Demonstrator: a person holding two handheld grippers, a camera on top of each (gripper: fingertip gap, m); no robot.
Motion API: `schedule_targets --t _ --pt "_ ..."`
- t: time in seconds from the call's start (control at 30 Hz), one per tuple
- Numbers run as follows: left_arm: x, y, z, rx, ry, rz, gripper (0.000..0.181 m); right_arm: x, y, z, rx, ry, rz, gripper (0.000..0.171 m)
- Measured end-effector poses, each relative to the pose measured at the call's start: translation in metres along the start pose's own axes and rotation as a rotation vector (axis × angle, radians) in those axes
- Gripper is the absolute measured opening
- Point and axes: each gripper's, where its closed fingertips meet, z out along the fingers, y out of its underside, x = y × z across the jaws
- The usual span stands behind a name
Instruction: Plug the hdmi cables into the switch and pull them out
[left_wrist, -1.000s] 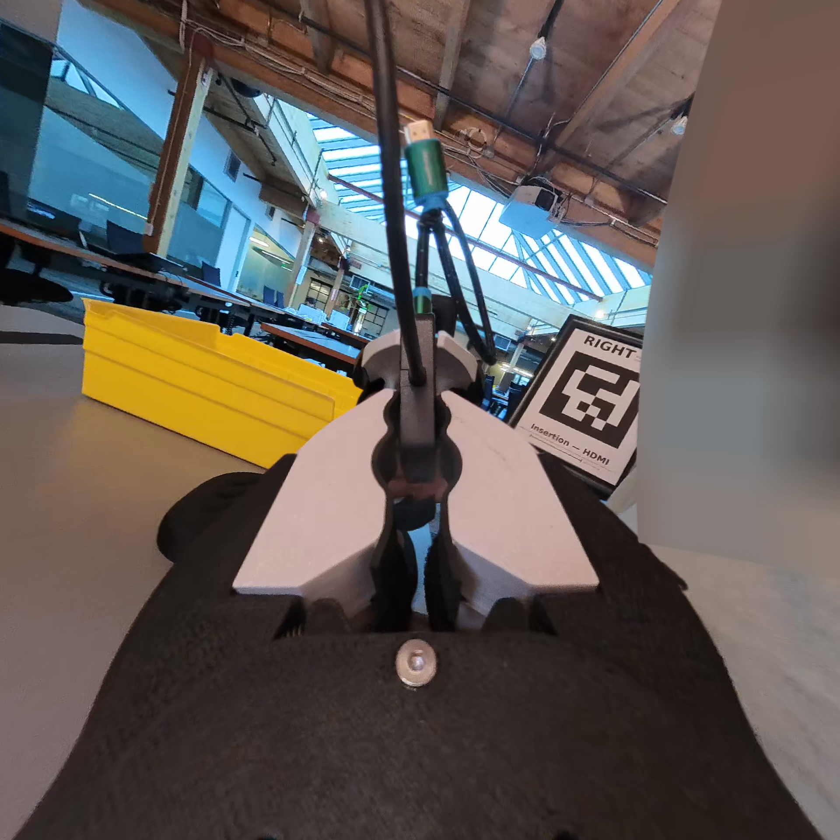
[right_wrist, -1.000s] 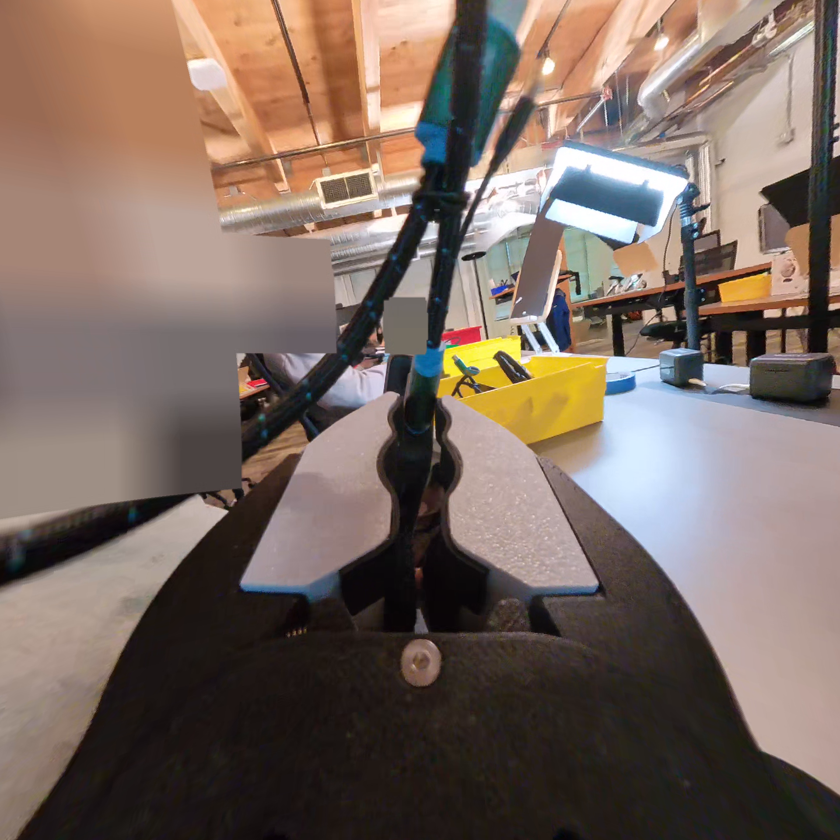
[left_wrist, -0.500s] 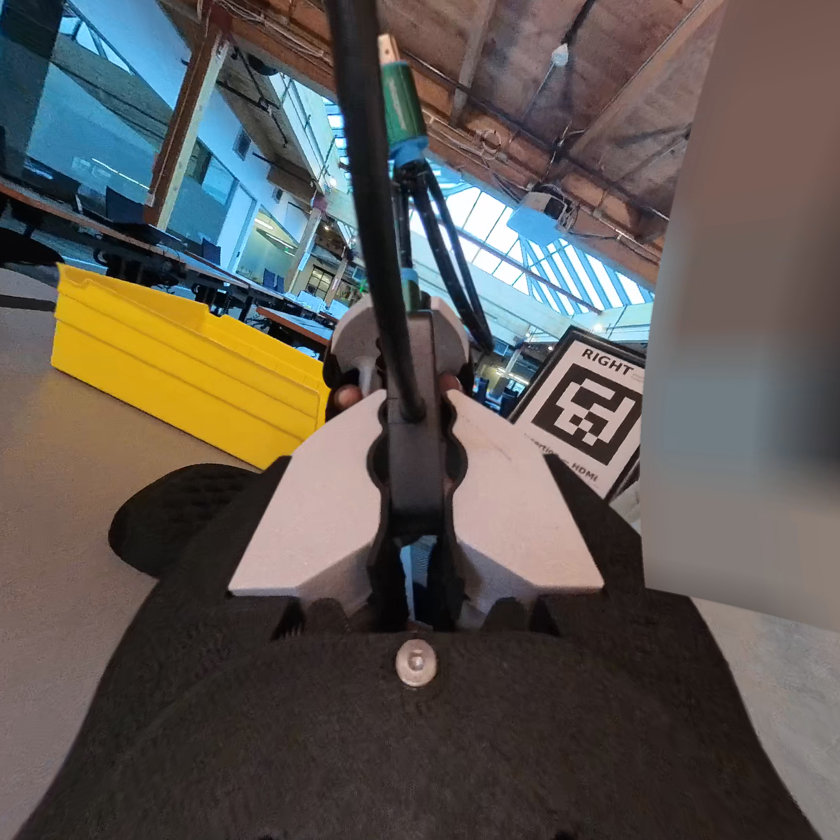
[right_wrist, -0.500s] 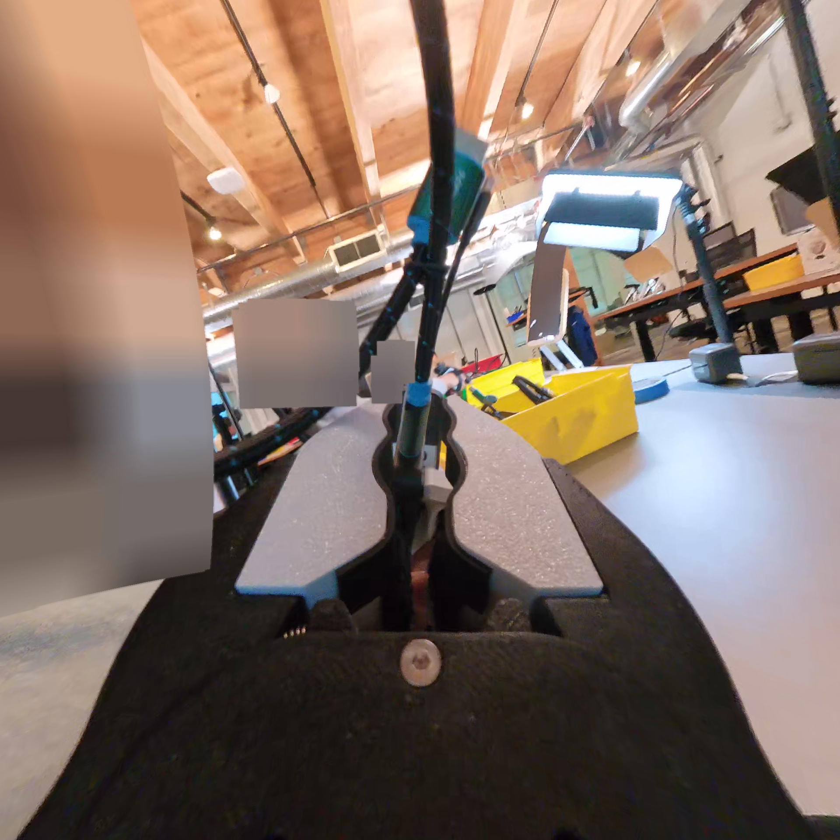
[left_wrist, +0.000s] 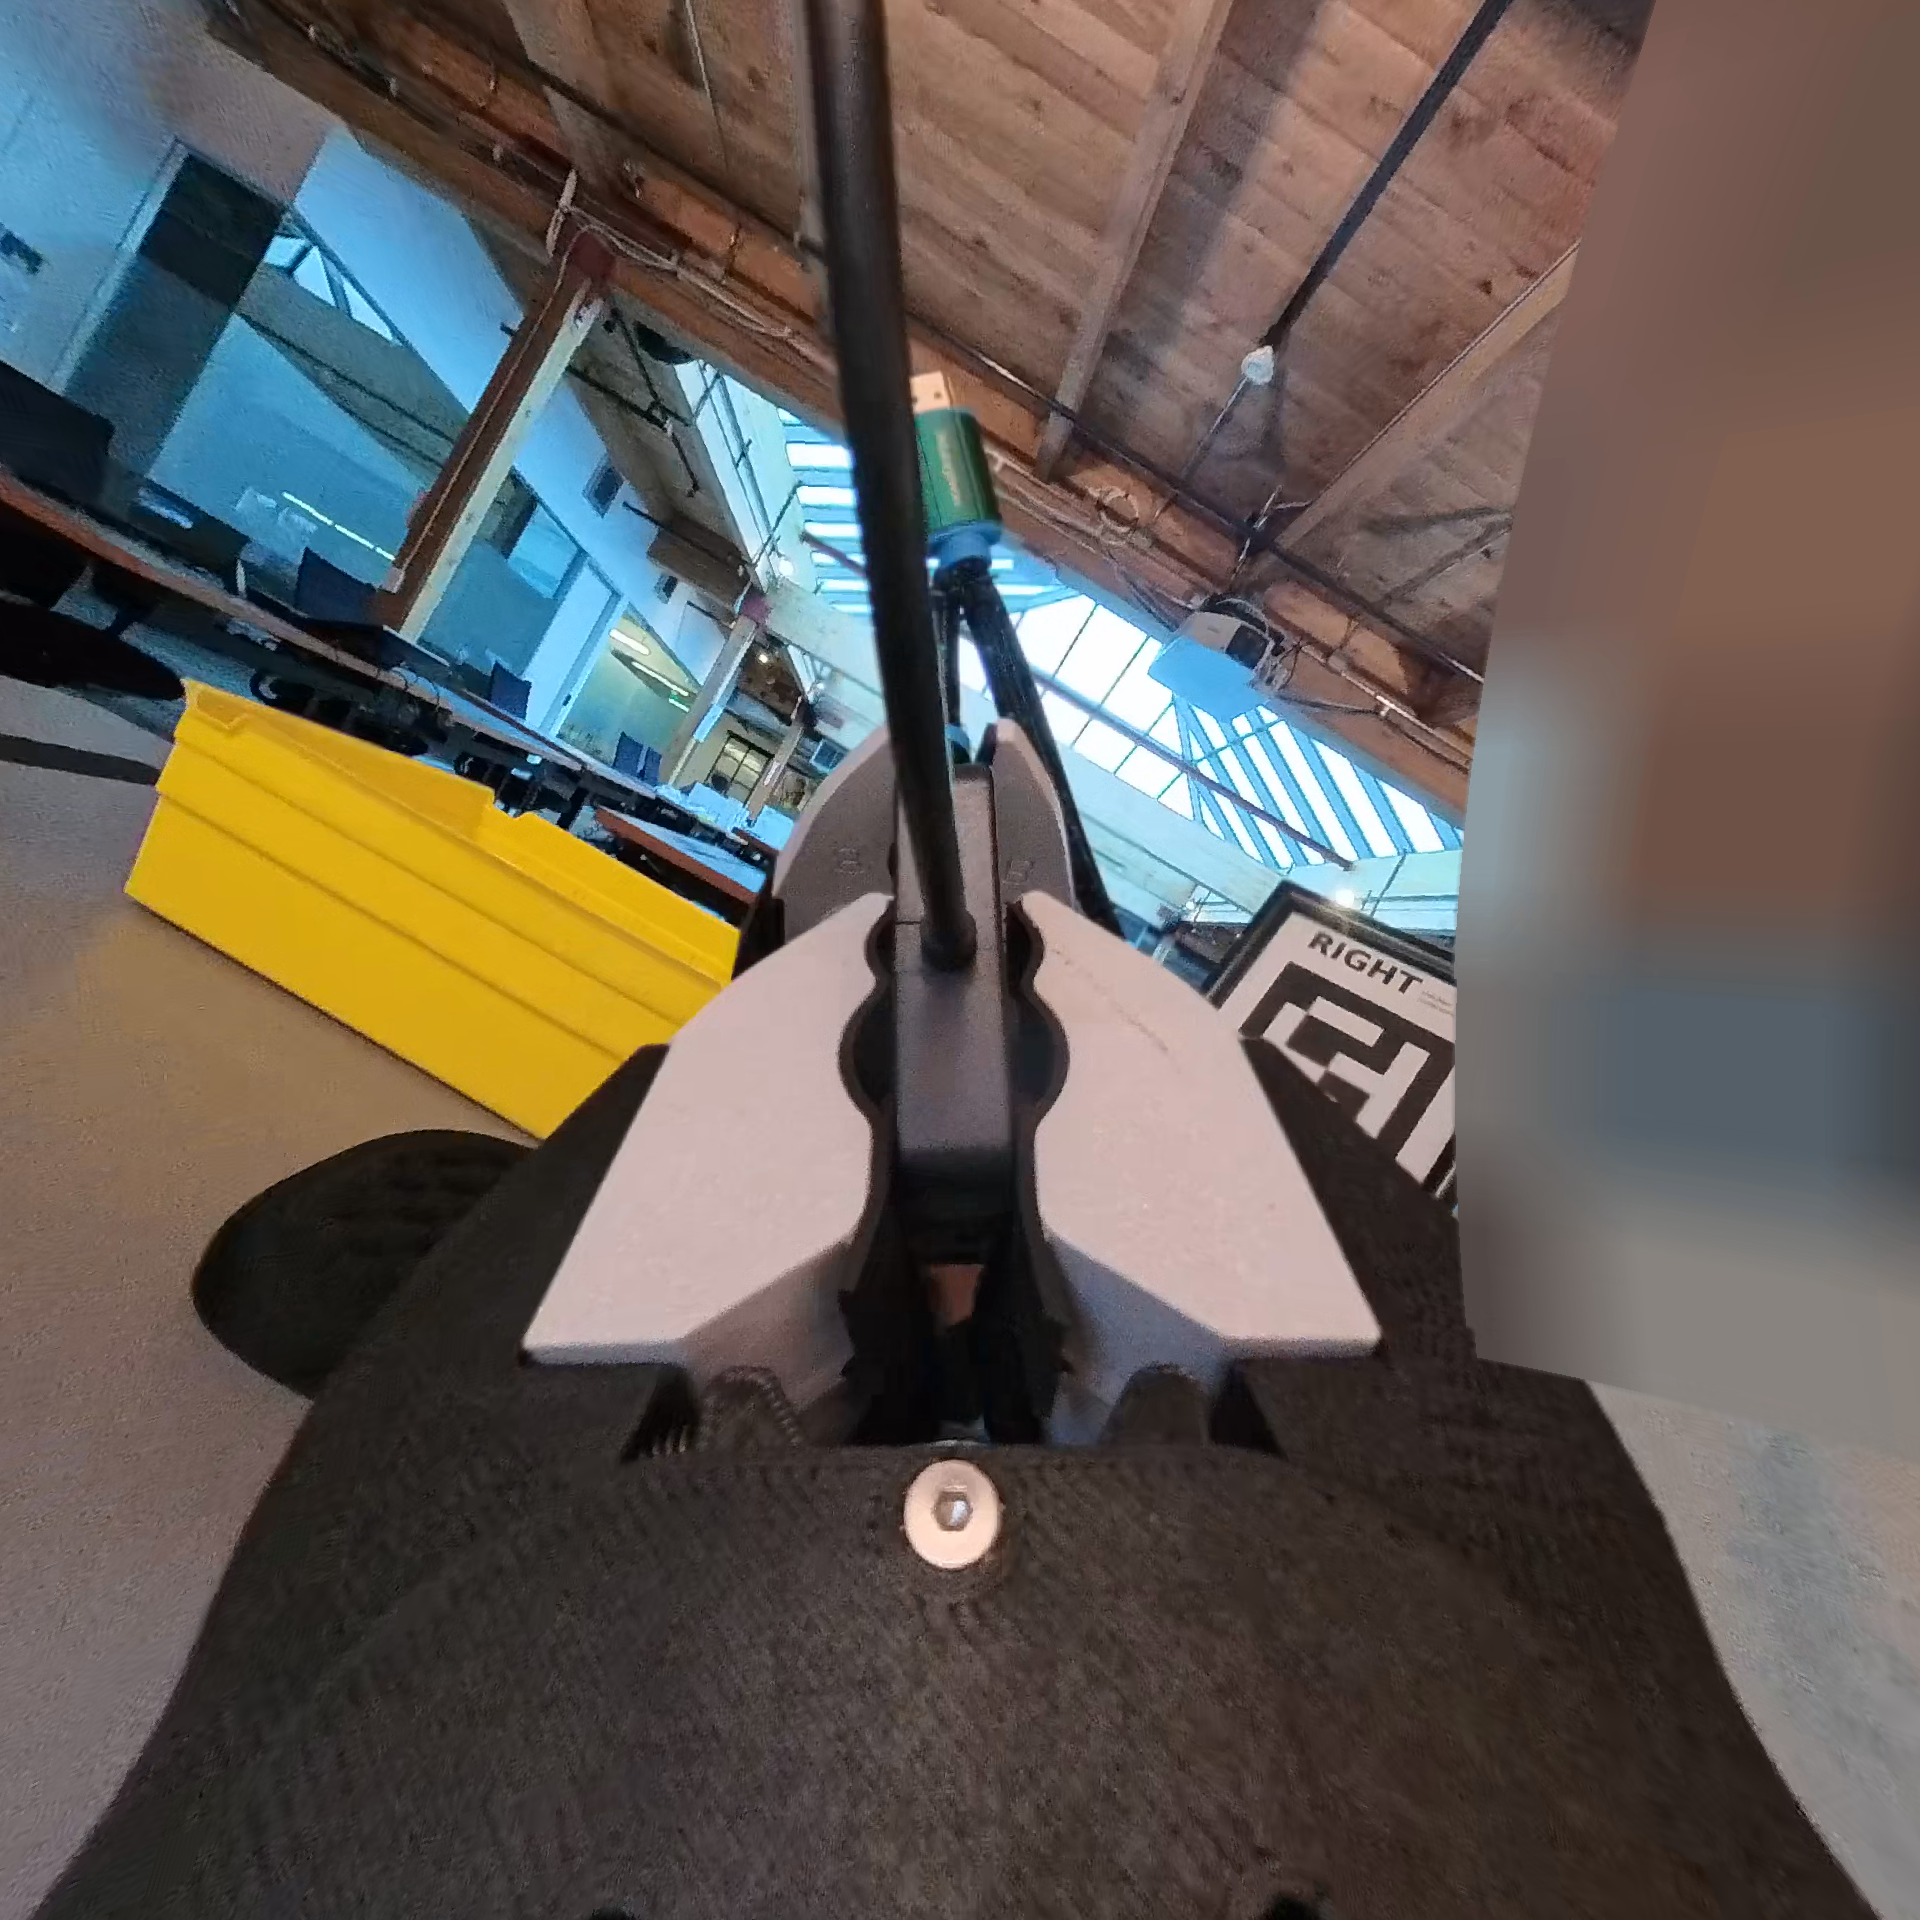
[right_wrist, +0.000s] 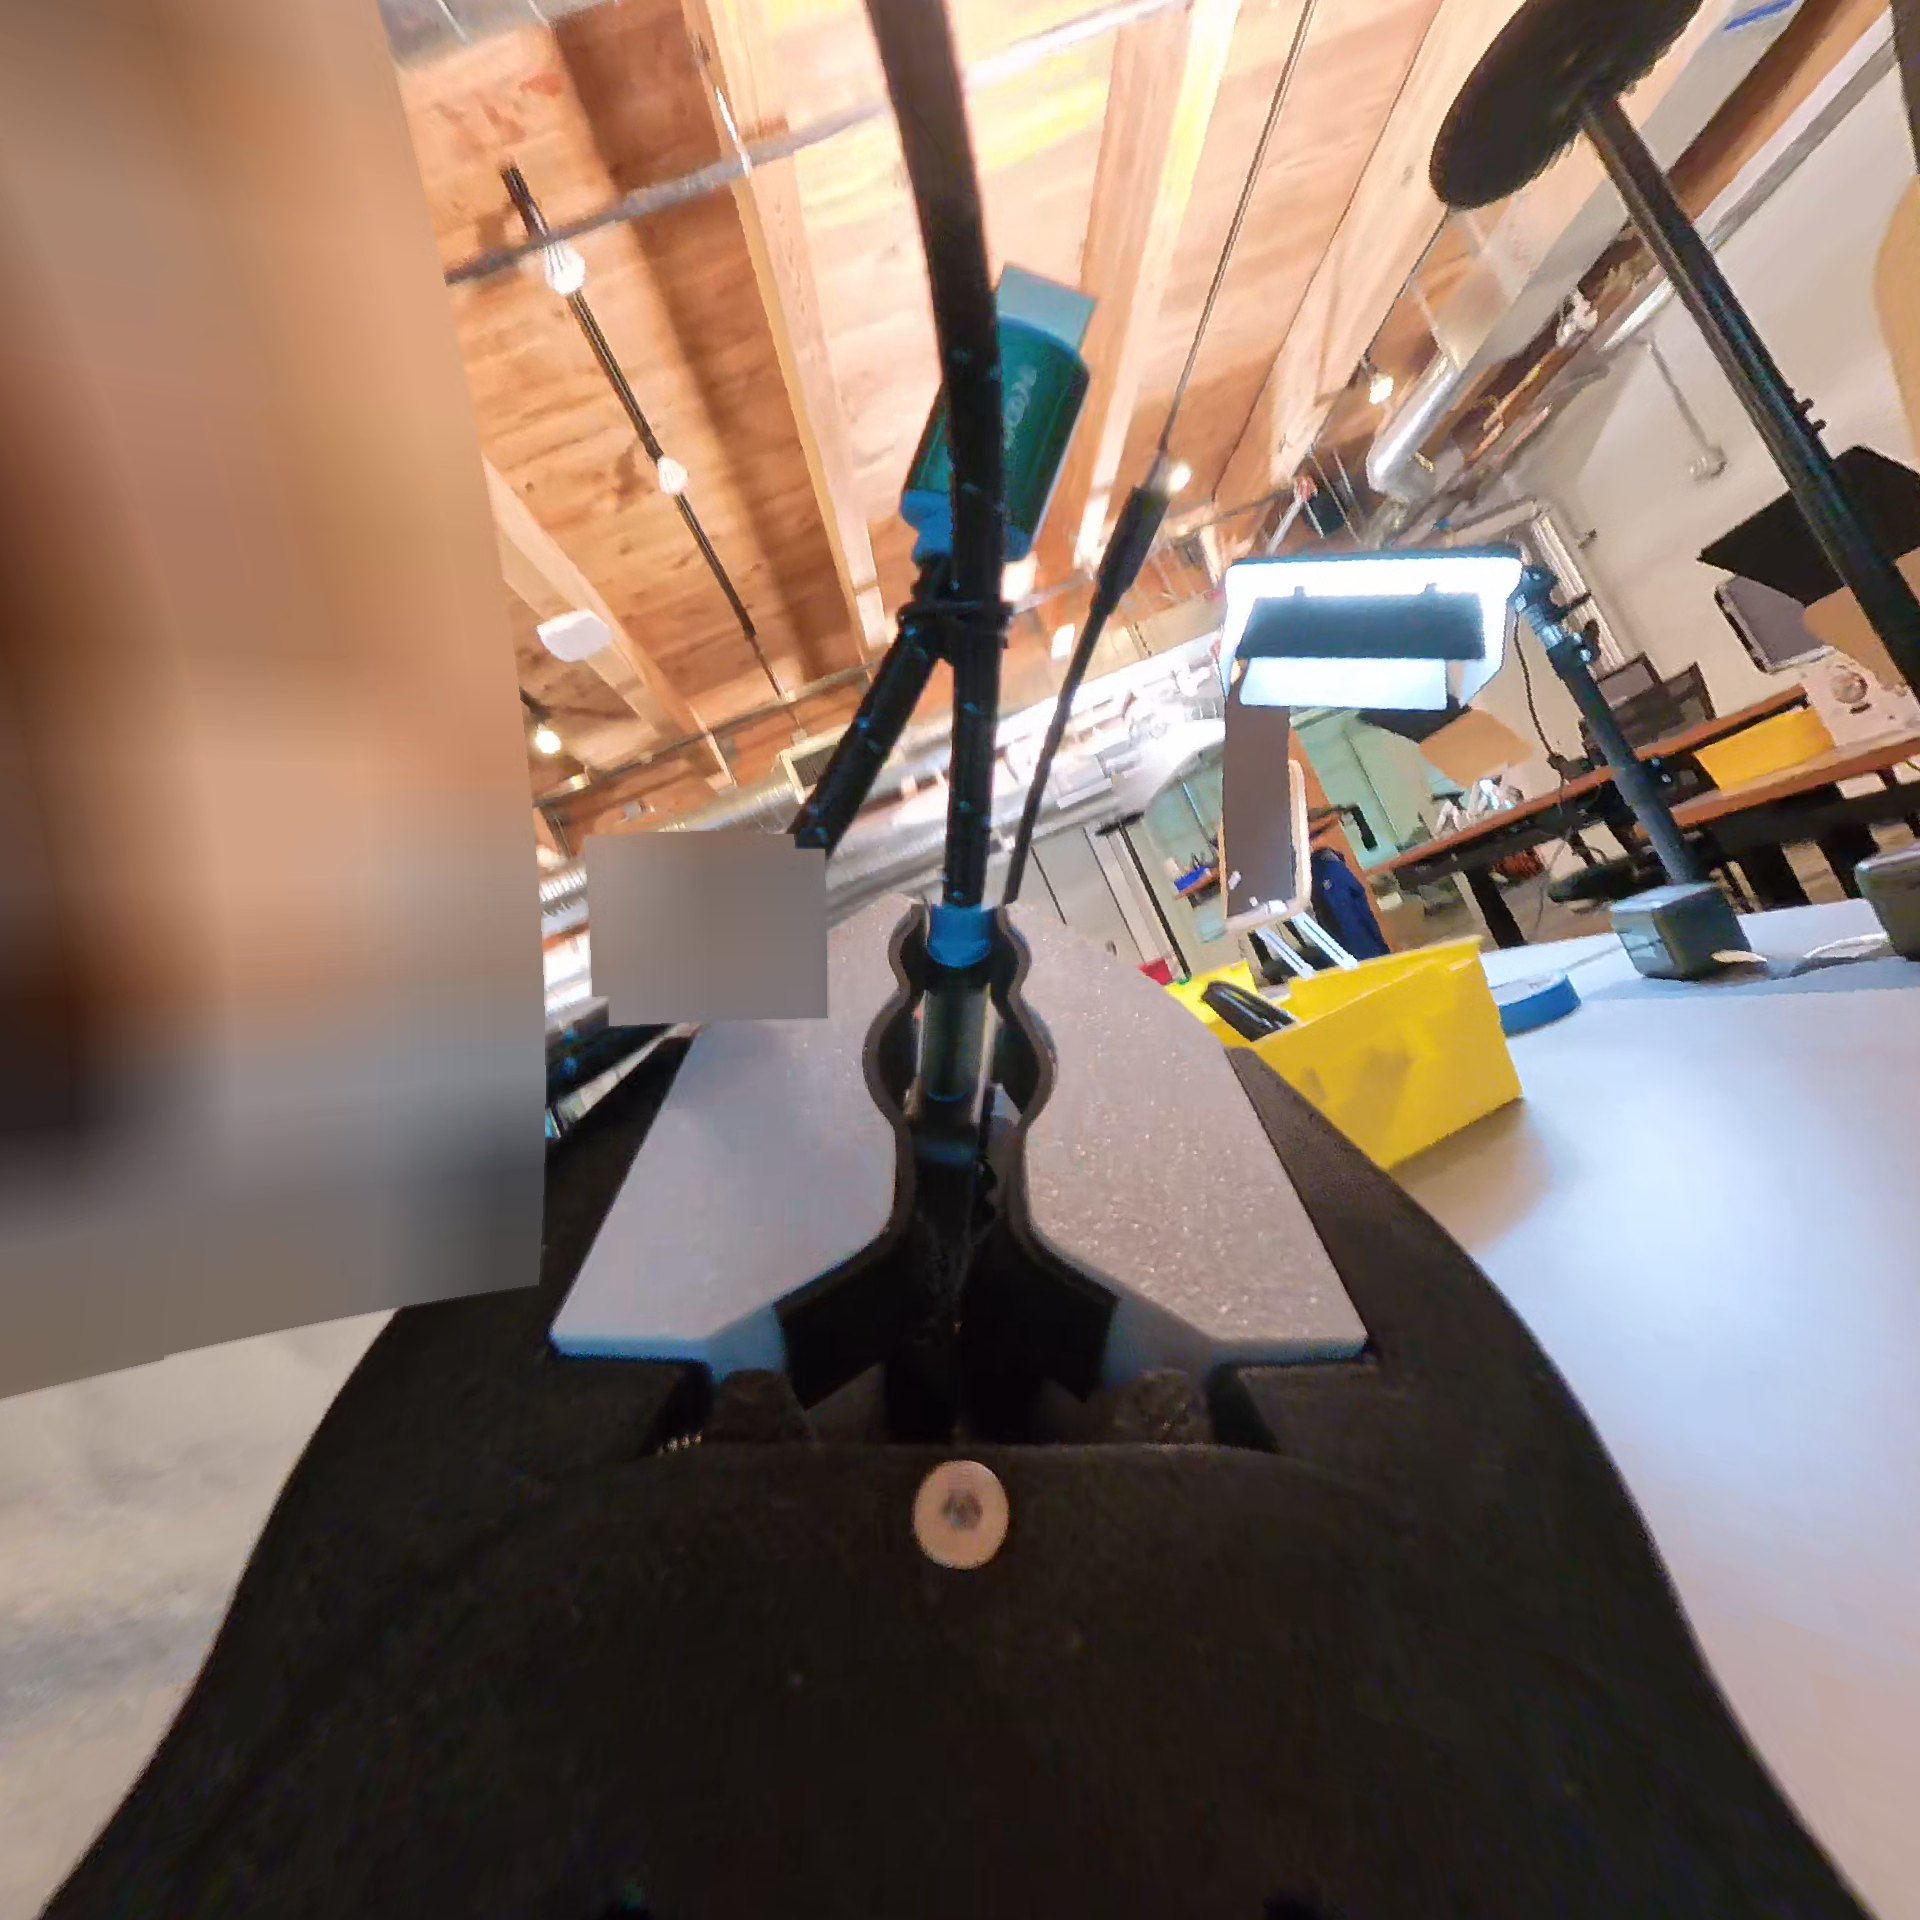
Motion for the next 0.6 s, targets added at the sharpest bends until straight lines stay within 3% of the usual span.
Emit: schedule_targets --t 0.03,0.1,0.27,0.43,0.6 --pt "0.001 -0.001 0.000 0.019 0.006 -0.003 0.018 -0.001 -0.001 0.001 0.037 -0.001 0.021 0.011" --pt "0.002 -0.006 -0.001 0.065 0.012 -0.010 0.017 -0.002 -0.001 0.003 0.075 0.009 0.029 0.012" --pt "-0.002 -0.010 -0.006 0.046 -0.009 0.005 0.017 0.003 0.006 0.001 -0.038 0.049 -0.038 0.012" --pt "-0.007 -0.011 -0.005 0.167 0.012 -0.133 0.017 0.008 0.003 0.001 0.091 0.083 -0.013 0.012" --pt "-0.013 -0.012 -0.007 0.259 0.021 -0.235 0.017 0.015 0.005 -0.002 0.107 0.129 -0.016 0.014"
